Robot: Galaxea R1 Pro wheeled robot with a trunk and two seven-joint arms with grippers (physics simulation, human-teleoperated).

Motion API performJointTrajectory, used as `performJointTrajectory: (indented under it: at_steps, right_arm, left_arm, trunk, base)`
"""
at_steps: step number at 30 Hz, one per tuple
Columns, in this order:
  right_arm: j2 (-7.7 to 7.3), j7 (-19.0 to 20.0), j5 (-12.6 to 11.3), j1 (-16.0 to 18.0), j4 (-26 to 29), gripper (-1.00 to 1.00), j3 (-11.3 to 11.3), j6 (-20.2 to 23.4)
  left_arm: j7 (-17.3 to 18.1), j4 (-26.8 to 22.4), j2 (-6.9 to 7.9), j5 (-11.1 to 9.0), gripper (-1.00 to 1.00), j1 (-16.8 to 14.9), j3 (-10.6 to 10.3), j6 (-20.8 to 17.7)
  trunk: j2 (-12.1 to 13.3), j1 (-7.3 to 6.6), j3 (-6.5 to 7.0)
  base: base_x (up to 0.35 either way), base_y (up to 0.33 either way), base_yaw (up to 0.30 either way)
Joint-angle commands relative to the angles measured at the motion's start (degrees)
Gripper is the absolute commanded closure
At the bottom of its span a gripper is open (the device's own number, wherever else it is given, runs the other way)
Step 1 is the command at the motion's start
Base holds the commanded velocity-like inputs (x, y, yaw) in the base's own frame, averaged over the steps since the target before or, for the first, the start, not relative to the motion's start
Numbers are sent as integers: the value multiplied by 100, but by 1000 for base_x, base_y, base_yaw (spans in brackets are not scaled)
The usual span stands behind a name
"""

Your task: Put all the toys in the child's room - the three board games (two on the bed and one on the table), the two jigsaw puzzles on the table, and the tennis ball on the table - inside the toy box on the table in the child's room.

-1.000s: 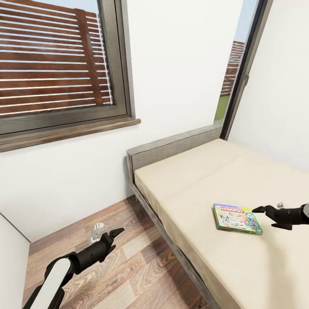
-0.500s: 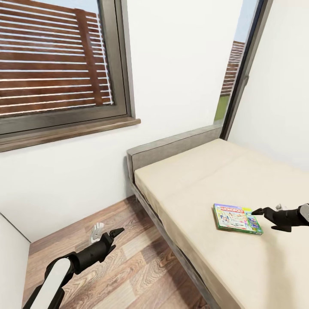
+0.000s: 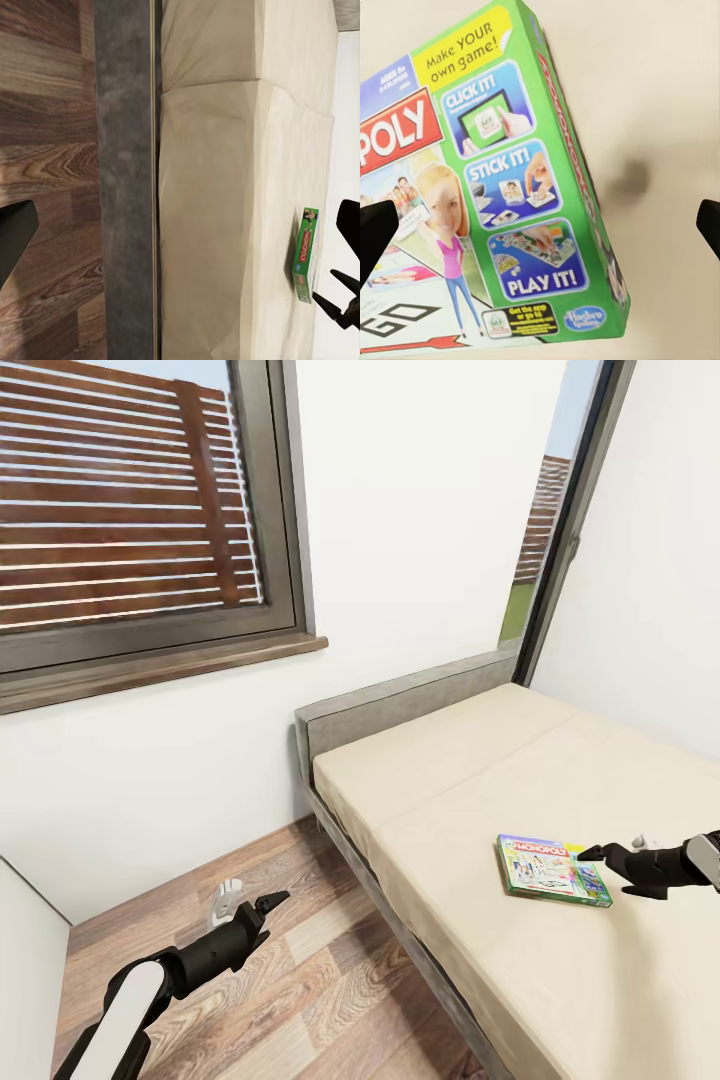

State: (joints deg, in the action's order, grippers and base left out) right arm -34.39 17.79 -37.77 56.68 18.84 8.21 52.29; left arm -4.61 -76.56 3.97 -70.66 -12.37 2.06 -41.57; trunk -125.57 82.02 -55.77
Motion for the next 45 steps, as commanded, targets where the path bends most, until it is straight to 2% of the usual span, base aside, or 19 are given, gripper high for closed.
performJointTrajectory:
  at_steps: [1, 13, 29, 45]
  right_arm:
    - [0, 58, 43, 4, 3, -100, 29, 4]
    - [17, 84, 38, 2, 19, -100, 24, 5]
    - [20, 128, 25, -7, 23, -100, 24, 17]
    - [12, 136, 24, -8, 25, -100, 21, 25]
  left_arm:
    - [-48, -7, -1, -58, -100, -3, 5, -27]
    - [-48, -5, -1, -50, -100, -3, 5, -27]
    - [-48, -6, -2, -45, -100, -3, 5, -27]
    - [-48, -2, -2, -38, -100, -3, 5, -27]
  trunk:
    - [-2, -1, -5]
    - [-2, -1, -5]
    - [-2, -1, -5]
    - [-2, -1, -5]
  base:
    - [0, 0, 0]
    - [0, 0, 11]
    - [0, 0, 148]
    - [0, 0, 24]
